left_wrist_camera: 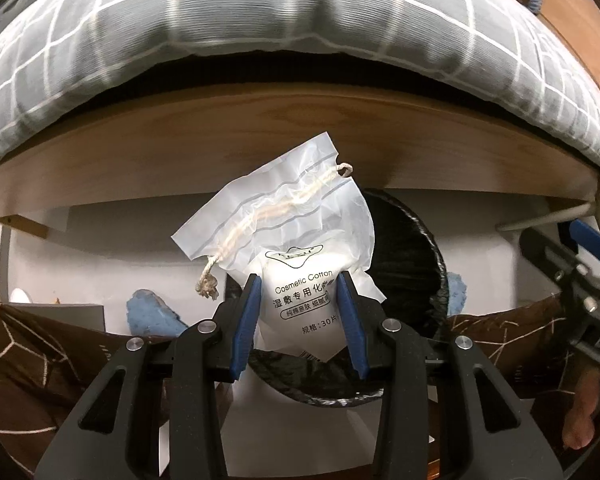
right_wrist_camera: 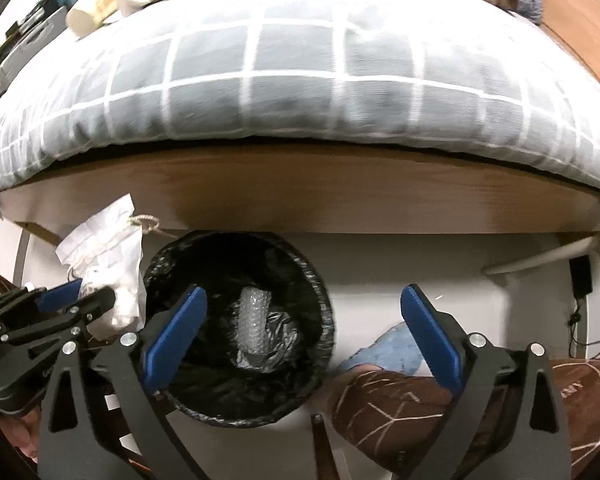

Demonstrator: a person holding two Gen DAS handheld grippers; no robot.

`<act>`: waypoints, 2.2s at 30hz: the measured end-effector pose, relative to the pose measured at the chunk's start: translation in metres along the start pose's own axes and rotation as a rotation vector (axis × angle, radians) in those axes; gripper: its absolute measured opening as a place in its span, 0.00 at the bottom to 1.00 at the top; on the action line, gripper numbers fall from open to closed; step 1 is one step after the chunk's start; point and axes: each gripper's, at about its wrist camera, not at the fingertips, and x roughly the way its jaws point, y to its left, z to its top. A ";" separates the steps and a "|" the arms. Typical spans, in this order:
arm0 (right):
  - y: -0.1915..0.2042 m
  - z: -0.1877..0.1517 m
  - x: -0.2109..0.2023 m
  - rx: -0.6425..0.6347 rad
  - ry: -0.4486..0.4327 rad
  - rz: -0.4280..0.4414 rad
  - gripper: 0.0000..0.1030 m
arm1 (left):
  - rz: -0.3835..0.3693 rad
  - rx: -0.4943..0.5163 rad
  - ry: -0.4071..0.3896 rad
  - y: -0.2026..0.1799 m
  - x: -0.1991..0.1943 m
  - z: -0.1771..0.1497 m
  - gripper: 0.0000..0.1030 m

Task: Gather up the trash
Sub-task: 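Open the right tool over the bin while the left tool releases the cotton pouch into it, then raise both open tools back toward the items on the bed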

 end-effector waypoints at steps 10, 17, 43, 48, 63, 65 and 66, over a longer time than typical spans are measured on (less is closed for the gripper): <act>-0.036 0.003 -0.010 0.042 -0.009 -0.036 0.92 | -0.025 0.040 0.011 -0.036 0.011 -0.001 0.38; -0.048 0.002 -0.011 0.090 -0.009 -0.032 0.92 | -0.026 0.063 0.017 -0.052 0.024 0.000 0.38; -0.030 0.008 0.007 0.076 0.007 -0.008 0.92 | 0.067 0.035 -0.056 -0.022 0.019 -0.001 0.85; -0.017 0.013 0.003 0.045 -0.004 0.004 0.92 | 0.076 0.004 -0.091 -0.003 0.002 0.000 0.92; 0.000 0.024 -0.046 0.001 -0.098 0.011 0.92 | 0.042 -0.026 -0.199 0.022 -0.062 0.009 0.94; 0.003 0.026 -0.053 -0.009 -0.111 0.012 0.92 | 0.038 -0.029 -0.206 0.024 -0.068 0.010 0.94; 0.006 0.028 -0.057 -0.014 -0.120 0.011 0.92 | 0.037 -0.034 -0.211 0.026 -0.072 0.011 0.94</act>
